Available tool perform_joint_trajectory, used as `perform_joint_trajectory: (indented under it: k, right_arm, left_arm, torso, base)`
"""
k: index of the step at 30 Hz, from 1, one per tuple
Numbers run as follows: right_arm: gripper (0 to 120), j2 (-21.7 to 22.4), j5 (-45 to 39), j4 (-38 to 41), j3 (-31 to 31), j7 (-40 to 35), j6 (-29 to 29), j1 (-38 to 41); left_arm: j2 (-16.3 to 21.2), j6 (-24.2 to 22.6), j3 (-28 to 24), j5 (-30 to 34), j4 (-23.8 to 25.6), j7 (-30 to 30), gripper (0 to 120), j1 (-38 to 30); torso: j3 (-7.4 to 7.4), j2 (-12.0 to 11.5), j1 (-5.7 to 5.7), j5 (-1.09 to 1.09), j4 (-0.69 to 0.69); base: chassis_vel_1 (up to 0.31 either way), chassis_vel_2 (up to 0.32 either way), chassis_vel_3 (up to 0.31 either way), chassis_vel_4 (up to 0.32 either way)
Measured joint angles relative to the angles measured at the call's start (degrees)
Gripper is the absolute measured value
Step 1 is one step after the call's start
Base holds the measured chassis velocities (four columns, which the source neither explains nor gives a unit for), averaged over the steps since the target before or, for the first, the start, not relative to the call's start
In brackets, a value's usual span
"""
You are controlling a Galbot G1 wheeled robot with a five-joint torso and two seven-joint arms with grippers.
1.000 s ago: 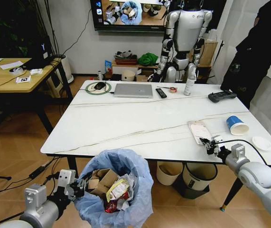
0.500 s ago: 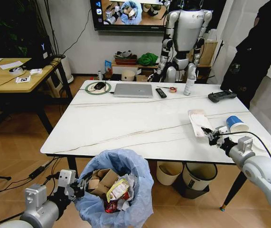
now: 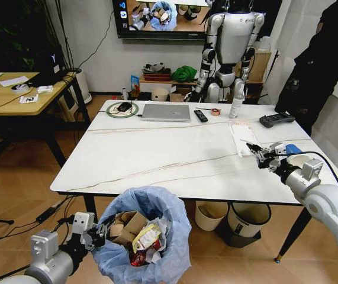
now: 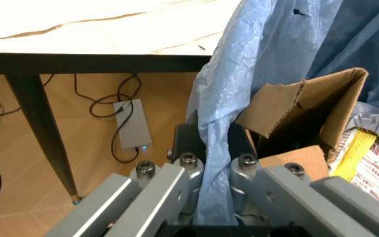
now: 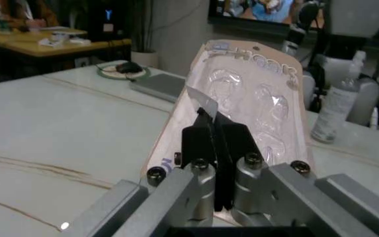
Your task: Pick up the trash bin and place the trash from the table into it.
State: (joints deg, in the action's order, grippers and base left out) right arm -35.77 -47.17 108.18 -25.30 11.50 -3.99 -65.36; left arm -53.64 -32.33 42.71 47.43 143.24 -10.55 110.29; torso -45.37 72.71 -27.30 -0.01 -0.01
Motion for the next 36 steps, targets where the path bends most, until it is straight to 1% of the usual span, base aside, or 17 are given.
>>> perform_joint_trajectory:
  k: [3, 5, 7, 10, 12, 14, 16, 19, 20, 23, 27, 30, 36]
  right_arm:
    - [0, 0.6, -1.4, 1.5, 1.0, 0.7, 0.7, 1.0]
    - [0, 1.1, -4.1, 4.1, 4.2, 1.4, 1.9, 3.8]
    - [0, 1.3, -5.3, 5.0, 5.4, 1.7, 2.3, 4.7]
    - [0, 2.2, -8.5, 7.7, 10.1, 3.7, 4.5, 7.8]
    - [0, 3.1, -9.9, 9.1, 12.5, 5.5, 6.1, 9.2]
    - [0, 3.6, -10.6, 9.9, 13.2, 6.4, 6.7, 9.5]
    - [0, 4.3, -11.8, 11.2, 14.7, 8.3, 8.0, 9.9]
    - [0, 4.8, -13.0, 12.2, 17.0, 11.1, 9.9, 10.8]
    - [0, 4.8, -13.0, 12.2, 17.0, 11.1, 9.9, 10.8]
    - [0, 4.9, -14.1, 12.8, 19.9, 13.2, 11.2, 12.1]
    - [0, 4.5, -15.2, 13.7, 22.8, 14.5, 11.4, 13.5]
    - [0, 3.6, -17.3, 15.2, 24.4, 14.5, 10.1, 14.1]
    - [0, 3.2, -19.2, 15.7, 26.5, 16.1, 9.3, 13.9]
  left_arm:
    - [-0.1, 0.0, 0.0, -0.3, 0.0, 0.0, 0, 0.1]
    - [-0.5, -0.1, 0.1, -0.6, 0.0, 0.0, 0, 0.4]
    - [-0.6, -0.1, 0.1, -0.6, 0.0, -0.1, 0, 0.6]
    - [-0.4, -0.1, 0.7, -0.8, 0.0, -0.1, 0, 1.5]
    - [0.2, -0.1, 0.7, -0.9, 0.0, -0.2, 0, 1.6]
    - [0.7, -0.1, 0.7, -0.9, 0.0, -0.2, 0, 1.4]
    - [1.9, -0.1, 0.5, -0.7, 0.0, -0.2, 0, 1.3]
    - [3.4, -0.1, 0.6, -0.1, 0.0, -0.2, 0, 1.5]
    - [3.4, -0.1, 0.6, -0.1, 0.0, -0.2, 0, 1.5]
    - [4.2, -0.2, 0.6, 0.3, 0.0, -0.3, 0, 1.2]
    - [4.9, -0.3, 0.0, 0.8, 0.0, -0.4, 0, 0.6]
    - [5.6, -0.5, 0.0, 1.5, 0.0, -0.7, 0, 0.1]
    - [6.1, -0.7, 0.0, 2.1, 0.0, -1.0, 0, -0.5]
  torso:
    - [0.0, 0.0, 0.0, 0.0, 0.0]
    - [0.0, 0.0, 0.0, 0.0, 0.01]
    - [0.0, 0.0, 0.0, 0.0, 0.01]
    - [0.0, 0.0, 0.0, 0.0, 0.02]
    - [0.0, 0.0, 0.0, 0.01, 0.03]
    - [0.0, 0.0, 0.0, 0.0, 0.03]
    - [0.0, 0.0, 0.0, -0.02, 0.0]
    - [0.0, 0.0, 0.0, 0.01, 0.0]
    - [0.0, 0.0, 0.0, 0.01, 0.0]
    - [0.0, 0.0, 0.0, 0.01, 0.0]
    - [0.0, 0.0, -0.01, 0.01, 0.02]
    - [0.0, 0.0, -0.01, 0.0, 0.01]
    - [0.0, 0.0, -0.01, 0.01, 0.01]
  base:
    - [0.0, 0.0, 0.0, 0.0]
    - [0.0, 0.0, 0.0, 0.0]
    - [0.0, 0.0, 0.0, 0.0]
    - [0.0, 0.0, 0.0, 0.0]
    - [0.0, 0.0, 0.0, 0.0]
    - [0.0, 0.0, 0.0, 0.0]
    - [0.0, 0.0, 0.0, 0.0]
    - [0.0, 0.0, 0.0, 0.0]
    - [0.0, 0.0, 0.0, 0.0]
    - [0.0, 0.0, 0.0, 0.0]
    - [0.0, 0.0, 0.0, 0.0]
    - [0.0, 0.0, 0.0, 0.0]
    - [0.0, 0.0, 0.0, 0.0]
